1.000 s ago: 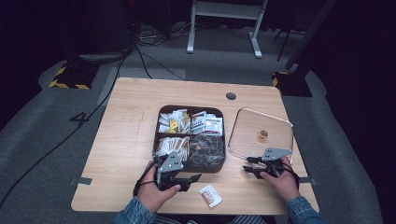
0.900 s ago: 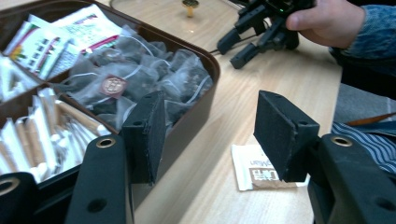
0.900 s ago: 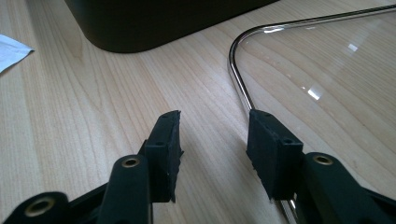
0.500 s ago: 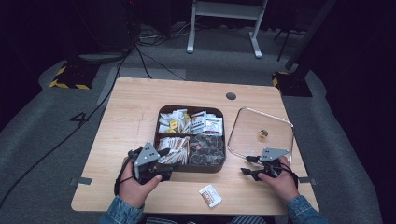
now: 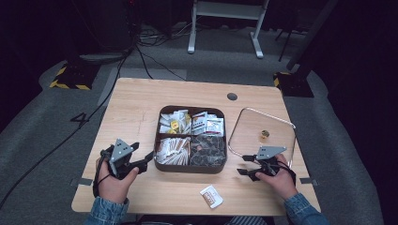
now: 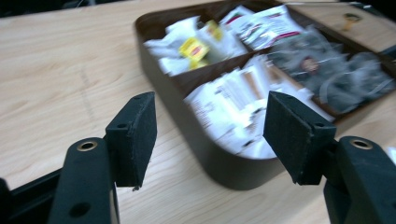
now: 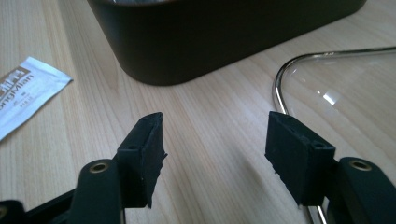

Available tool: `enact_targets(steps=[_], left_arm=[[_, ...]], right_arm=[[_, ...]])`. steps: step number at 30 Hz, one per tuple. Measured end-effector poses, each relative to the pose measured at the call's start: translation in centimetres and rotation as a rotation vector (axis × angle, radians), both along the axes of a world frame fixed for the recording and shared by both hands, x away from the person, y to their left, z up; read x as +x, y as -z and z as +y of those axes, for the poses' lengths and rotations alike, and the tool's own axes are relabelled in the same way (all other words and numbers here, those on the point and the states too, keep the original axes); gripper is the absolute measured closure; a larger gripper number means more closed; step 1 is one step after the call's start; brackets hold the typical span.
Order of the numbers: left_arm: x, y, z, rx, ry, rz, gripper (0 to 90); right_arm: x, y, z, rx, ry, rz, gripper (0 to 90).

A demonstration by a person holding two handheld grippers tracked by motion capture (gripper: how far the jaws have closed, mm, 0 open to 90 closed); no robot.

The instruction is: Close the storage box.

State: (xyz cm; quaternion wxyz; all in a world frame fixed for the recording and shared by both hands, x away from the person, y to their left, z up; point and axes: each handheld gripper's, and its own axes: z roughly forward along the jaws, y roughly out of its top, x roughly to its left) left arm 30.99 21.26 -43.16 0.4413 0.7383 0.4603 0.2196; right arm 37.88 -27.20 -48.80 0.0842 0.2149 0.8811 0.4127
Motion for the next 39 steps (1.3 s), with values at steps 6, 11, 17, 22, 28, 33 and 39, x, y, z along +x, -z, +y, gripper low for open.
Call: enact_targets(steps=[6,11,17,22,28,33,39], left_arm=[[1.0,2.0,1.4,0.060,-0.059,0.051,31.2],[1.5,3.1,2.3,0.067,-0.085,0.096,28.2],[1.9,4.6,3.1,0.090,-0.122,0.160,26.4],[2.1,5.6,3.3,0.141,-0.117,0.187,23.9],[2.2,6.3,3.3,0.155,-0.111,0.200,21.4],[2.3,6.5,3.4,0.161,-0.116,0.208,21.3],[2.3,7.2,3.3,0.165,-0.104,0.218,19.5]], right_arm=[[0.1,-1.1,-0.5,0.043,0.027,-0.018,37.7],[0.3,-1.8,-1.0,0.066,0.055,-0.032,37.7],[0.9,-2.2,-1.9,0.087,0.098,-0.043,38.0],[1.5,-2.6,-2.9,0.087,0.156,-0.052,37.0],[2.2,-2.6,-4.3,0.074,0.247,-0.065,33.9],[2.6,-2.1,-5.2,0.060,0.308,-0.063,31.0],[3.3,-1.9,-6.3,0.041,0.376,-0.078,29.9]])
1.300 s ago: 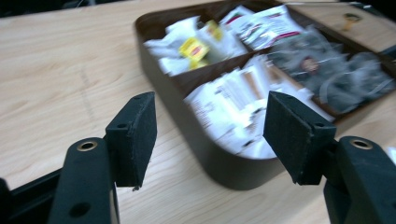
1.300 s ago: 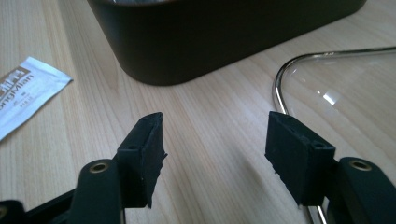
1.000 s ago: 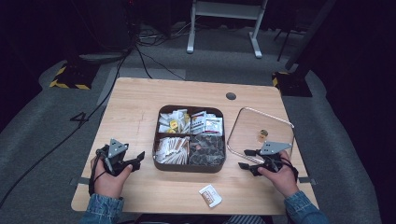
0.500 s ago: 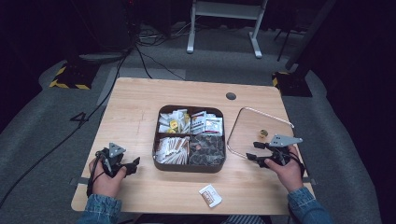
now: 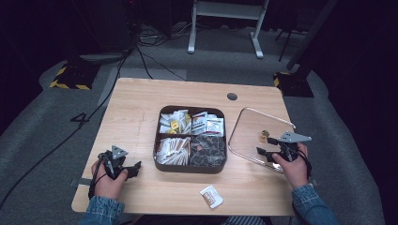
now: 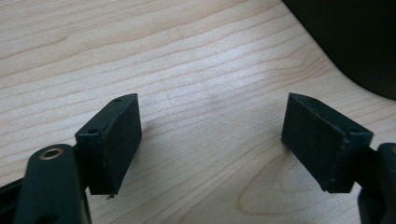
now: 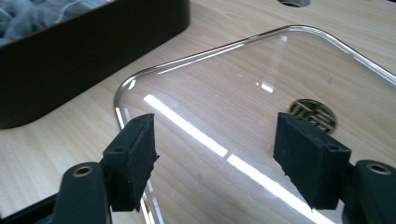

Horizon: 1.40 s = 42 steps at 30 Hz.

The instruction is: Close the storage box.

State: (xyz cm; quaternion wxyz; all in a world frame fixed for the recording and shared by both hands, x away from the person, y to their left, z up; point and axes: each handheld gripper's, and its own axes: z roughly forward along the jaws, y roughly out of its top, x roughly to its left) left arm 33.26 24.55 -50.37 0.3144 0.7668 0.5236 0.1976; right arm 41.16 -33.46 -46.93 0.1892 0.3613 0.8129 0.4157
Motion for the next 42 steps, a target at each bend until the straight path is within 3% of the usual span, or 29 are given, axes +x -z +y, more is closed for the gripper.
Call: enact_targets(steps=[11,20,25,31,37,42], left_arm=[[-0.2,0.1,-0.1,-0.005,-0.019,-0.011,18.7],[-0.3,0.2,-0.2,-0.005,-0.027,-0.011,18.7],[-0.3,0.2,-0.2,-0.005,-0.027,-0.011,18.7],[-0.3,0.2,-0.2,-0.004,-0.027,-0.011,18.7],[-0.3,0.1,-0.2,-0.004,-0.027,-0.011,18.9],[-0.2,0.1,-0.2,-0.004,-0.026,-0.010,18.8]], right_arm=[[1.6,0.7,-1.8,0.001,0.141,0.011,28.1],[3.6,1.8,-1.5,0.008,0.192,0.030,27.4],[4.5,2.2,-1.1,-0.025,0.226,0.054,33.6],[5.2,2.5,-1.1,-0.058,0.231,0.061,43.3],[5.9,2.8,-0.9,-0.064,0.183,0.054,52.0],[6.0,2.9,-1.0,-0.056,0.175,0.048,57.9]])
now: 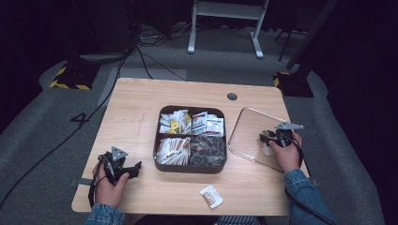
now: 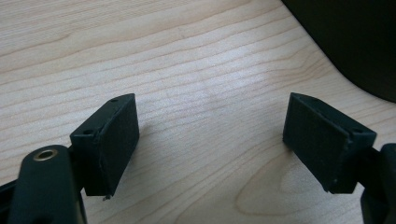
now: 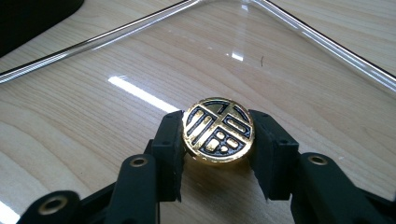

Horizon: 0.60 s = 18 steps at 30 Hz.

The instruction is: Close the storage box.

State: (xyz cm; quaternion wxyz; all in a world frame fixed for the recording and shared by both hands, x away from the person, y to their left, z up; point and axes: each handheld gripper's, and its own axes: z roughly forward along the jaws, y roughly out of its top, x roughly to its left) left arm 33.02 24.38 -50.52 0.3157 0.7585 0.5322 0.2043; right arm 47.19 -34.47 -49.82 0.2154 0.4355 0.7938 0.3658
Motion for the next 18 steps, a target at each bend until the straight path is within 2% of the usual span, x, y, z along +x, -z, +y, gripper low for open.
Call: enact_targets(steps=[10,12,16,18], left_arm=[[0.0,0.0,0.0,-0.001,0.000,-0.001,18.8],[0.0,0.0,0.0,-0.001,0.000,-0.001,18.8],[0.0,0.0,0.0,-0.001,0.000,-0.001,18.8],[0.1,0.0,0.0,-0.002,0.004,0.000,18.7]], right_arm=[[-0.1,-0.3,-0.1,0.020,-0.006,-0.015,58.3],[-0.3,-0.9,-0.3,0.049,-0.014,-0.029,58.3],[-0.7,-1.7,-0.4,0.051,-0.019,-0.045,58.4],[-1.1,-2.4,-0.5,0.070,-0.022,-0.054,58.4]])
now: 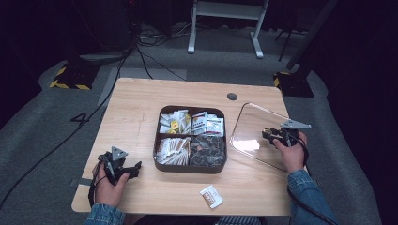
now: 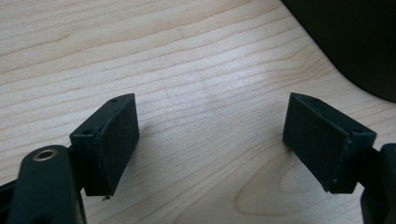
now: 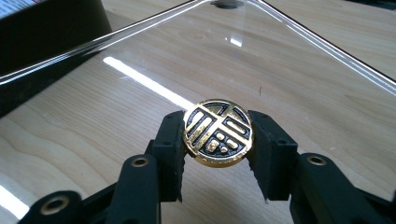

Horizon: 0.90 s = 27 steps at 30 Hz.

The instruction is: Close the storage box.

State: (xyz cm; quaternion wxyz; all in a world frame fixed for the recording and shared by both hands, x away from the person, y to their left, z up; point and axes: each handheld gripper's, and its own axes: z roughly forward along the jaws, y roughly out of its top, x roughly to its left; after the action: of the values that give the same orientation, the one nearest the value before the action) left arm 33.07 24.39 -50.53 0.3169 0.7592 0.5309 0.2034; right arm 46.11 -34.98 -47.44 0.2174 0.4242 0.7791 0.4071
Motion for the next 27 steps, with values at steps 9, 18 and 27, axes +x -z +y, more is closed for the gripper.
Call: enact_targets(steps=[9,18,27], left_arm=[[0.1,0.0,0.0,0.003,0.001,-0.001,18.7],[0.1,0.0,0.0,0.003,0.001,-0.001,18.7],[0.1,0.0,0.0,0.004,0.002,-0.001,18.6]], right_arm=[[-1.4,-2.0,-0.6,0.052,-0.013,-0.027,58.3],[-2.0,-3.5,0.2,0.068,-0.052,-0.040,58.3],[-2.0,-4.7,3.6,0.081,-0.125,-0.023,58.3]])
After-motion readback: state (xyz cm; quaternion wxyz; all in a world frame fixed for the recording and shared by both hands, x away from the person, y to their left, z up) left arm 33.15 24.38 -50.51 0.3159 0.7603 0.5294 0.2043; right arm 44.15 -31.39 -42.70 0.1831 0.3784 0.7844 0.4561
